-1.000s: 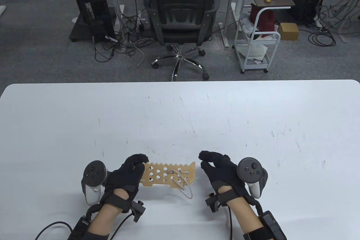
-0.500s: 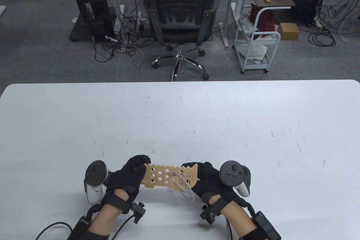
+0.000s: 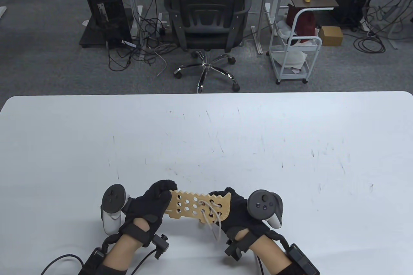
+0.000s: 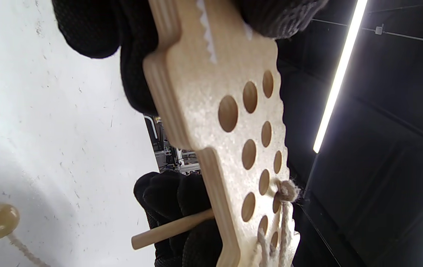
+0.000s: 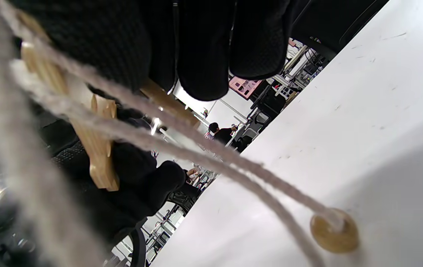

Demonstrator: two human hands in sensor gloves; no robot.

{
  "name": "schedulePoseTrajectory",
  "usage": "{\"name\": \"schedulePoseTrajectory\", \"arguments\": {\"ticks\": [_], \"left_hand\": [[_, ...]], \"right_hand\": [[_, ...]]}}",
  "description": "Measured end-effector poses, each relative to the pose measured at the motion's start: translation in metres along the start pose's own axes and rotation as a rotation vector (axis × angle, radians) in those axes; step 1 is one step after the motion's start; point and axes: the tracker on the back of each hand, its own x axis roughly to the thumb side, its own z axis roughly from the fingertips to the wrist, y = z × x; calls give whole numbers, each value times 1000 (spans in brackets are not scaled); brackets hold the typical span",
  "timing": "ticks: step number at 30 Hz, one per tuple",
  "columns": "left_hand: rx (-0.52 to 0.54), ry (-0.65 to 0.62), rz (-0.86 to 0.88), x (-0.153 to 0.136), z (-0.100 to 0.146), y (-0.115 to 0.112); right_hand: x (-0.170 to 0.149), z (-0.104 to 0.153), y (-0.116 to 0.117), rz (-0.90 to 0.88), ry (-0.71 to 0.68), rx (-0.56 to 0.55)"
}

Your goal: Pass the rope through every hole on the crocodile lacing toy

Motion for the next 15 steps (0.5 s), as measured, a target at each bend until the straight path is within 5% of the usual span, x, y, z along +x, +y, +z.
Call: {"name": "schedulePoseTrajectory", "arguments": {"ticks": [15], "left_hand": [[64, 8, 1, 0, 1, 11]], "right_hand": [[-11, 1, -16, -57, 69, -80]]}}
